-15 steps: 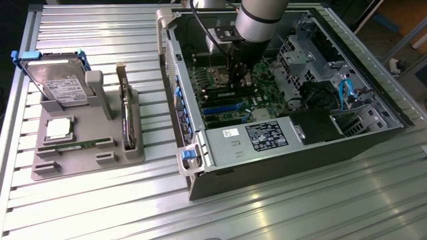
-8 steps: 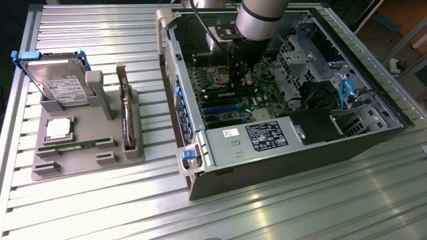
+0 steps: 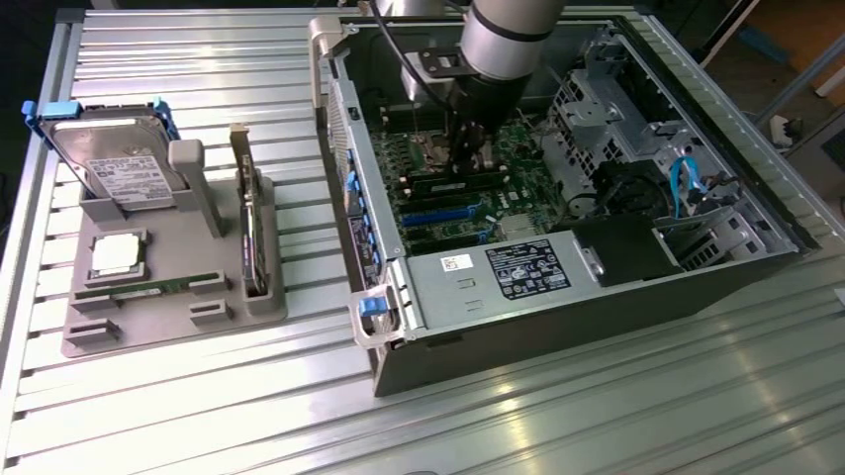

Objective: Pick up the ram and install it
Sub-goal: 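Press down the ram until it locks into place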

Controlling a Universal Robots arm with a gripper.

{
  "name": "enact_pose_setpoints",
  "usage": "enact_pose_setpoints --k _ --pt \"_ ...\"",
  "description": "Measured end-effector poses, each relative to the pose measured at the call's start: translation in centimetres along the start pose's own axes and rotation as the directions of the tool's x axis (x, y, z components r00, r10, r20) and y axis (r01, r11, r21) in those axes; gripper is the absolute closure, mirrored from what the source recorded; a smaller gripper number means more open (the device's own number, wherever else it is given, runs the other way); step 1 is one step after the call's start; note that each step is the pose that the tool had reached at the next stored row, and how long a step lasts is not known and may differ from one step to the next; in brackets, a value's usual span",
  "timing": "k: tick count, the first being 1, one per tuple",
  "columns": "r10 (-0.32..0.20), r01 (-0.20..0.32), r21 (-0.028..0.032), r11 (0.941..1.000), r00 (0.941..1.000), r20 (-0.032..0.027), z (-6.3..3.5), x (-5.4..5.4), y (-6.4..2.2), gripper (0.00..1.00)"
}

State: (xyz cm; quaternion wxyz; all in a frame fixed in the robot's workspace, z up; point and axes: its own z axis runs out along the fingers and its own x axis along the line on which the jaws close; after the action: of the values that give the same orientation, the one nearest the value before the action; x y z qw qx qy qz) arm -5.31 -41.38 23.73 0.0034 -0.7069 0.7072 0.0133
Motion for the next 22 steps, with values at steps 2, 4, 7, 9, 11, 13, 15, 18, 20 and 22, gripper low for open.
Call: enact_pose_setpoints --k 2,4,7,9,11,13,15,18,20,22 --pt "0.0 0.0 0.0005 1.0 1.0 0.0 0.0 0.0 0.32 0.89" --pt "0.0 0.0 0.0008 1.0 1.0 0.0 0.01 0.0 0.52 0.89" --pt "0.0 0.0 0.0013 1.0 1.0 0.0001 0.01 0.1 0.89 0.89" --pt "0.0 0.0 0.0021 1.0 1.0 0.0001 0.02 0.1 1.37 0.89" --pt "0.0 0.0 0.0036 1.0 1.0 0.0001 0.03 0.1 2.01 0.89" --pt "0.0 0.0 0.0044 1.0 1.0 0.0001 0.03 0.2 2.42 0.89" --pt "0.0 0.0 0.0049 1.0 1.0 0.0001 0.04 0.2 2.75 0.89" --pt "0.0 0.0 0.0054 1.0 1.0 0.0 0.04 0.2 3.09 0.89" --pt "0.0 0.0 0.0056 1.0 1.0 0.0001 0.04 0.3 3.25 0.89" --pt "0.0 0.0 0.0057 1.0 1.0 0.0001 0.04 0.3 3.25 0.89"
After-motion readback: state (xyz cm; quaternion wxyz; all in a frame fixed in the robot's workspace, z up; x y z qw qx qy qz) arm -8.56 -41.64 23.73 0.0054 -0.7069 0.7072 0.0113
